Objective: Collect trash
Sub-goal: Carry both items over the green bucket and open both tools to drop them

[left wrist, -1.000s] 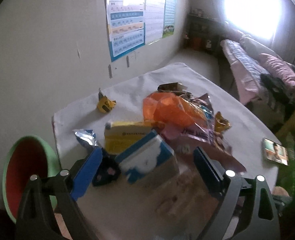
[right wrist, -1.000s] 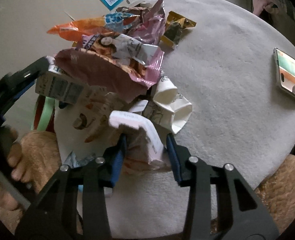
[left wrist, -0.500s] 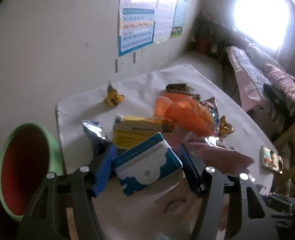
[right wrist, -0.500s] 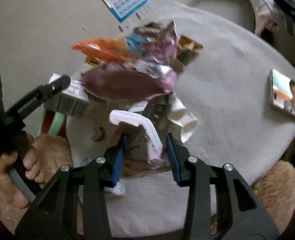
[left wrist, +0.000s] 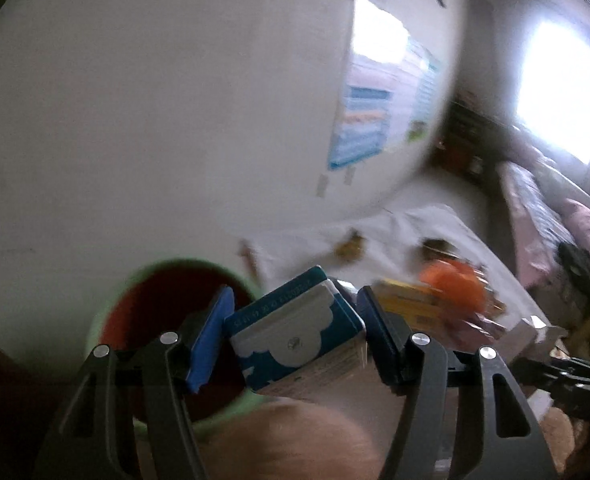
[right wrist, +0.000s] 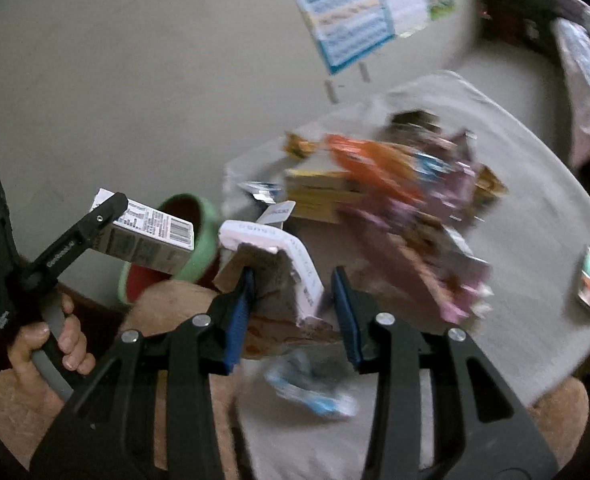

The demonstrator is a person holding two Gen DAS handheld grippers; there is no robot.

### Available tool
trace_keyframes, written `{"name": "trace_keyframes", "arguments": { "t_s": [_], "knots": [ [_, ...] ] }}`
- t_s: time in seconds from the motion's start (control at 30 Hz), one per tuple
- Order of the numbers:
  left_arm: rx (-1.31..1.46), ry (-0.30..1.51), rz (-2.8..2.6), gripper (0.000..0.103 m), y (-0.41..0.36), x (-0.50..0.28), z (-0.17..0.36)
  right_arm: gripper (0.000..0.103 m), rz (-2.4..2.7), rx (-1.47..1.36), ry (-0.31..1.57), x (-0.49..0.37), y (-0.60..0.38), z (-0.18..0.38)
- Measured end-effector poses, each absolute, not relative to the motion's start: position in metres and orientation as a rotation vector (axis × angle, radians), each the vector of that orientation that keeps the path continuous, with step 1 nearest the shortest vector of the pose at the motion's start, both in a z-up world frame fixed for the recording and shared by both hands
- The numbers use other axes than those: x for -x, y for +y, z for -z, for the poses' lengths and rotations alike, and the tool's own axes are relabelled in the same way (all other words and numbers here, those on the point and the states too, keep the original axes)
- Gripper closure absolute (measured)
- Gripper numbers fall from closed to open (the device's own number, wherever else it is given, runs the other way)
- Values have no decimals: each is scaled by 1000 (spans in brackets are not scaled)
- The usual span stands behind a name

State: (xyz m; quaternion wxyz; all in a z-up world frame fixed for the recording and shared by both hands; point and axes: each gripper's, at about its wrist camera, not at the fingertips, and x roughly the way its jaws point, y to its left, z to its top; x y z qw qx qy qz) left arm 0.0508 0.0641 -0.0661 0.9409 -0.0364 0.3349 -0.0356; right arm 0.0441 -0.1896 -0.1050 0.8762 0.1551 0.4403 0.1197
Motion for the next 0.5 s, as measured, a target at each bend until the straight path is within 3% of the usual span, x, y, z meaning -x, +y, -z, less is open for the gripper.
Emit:
{"name": "trace_keyframes", "arguments": {
  "t_s": [0.5],
  "knots": [
    [194,696,-225,42,187,-62,93,64,-488,-167,955,-115,-46,101]
  ]
}}
